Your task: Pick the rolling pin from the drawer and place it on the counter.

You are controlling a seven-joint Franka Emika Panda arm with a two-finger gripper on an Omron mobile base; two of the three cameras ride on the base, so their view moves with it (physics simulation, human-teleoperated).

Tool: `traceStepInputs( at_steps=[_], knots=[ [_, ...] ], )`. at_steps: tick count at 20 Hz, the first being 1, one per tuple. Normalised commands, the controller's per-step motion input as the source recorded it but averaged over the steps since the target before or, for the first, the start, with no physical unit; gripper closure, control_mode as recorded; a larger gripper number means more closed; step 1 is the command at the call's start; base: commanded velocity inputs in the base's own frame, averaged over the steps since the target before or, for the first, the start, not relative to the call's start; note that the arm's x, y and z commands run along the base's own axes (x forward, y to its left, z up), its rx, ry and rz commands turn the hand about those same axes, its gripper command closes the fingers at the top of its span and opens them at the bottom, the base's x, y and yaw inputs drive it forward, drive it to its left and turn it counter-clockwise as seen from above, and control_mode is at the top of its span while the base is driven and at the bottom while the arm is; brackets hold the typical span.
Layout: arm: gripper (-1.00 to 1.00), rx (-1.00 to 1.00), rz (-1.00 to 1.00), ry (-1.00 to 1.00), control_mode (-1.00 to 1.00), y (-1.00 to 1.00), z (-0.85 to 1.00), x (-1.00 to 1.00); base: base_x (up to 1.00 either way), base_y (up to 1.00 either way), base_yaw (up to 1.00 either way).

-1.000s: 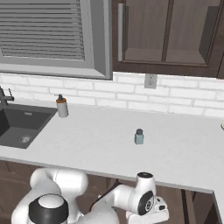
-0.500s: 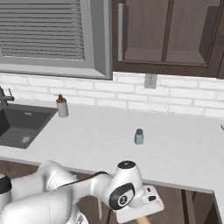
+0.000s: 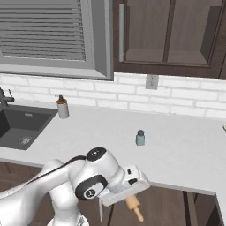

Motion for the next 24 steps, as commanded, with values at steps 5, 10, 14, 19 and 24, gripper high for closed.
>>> traceStepInputs(
  at_steps=[5,10,14,19,24],
  knots=[
    [1.0,-0.01,0.0,-0.29,-1.0,0.62,1.0,0.97,0.0,0.0,0.0],
    [1.0,0.03,0.02,-0.14,-1.0,0.7,1.0,1.0,0.0,0.0,0.0],
    [1.0,0.11,0.14,-0.02,-1.0,0.49,0.35,0.79,0.0,0.0,0.0],
    [1.0,0.01,0.05,0.17,-1.0,0.26,-0.5,0.4,0.0,0.0,0.0],
    [1.0,0.0,0.08,0.19,-1.0,0.2,-0.65,0.35,0.0,0.0,0.0]
  ],
)
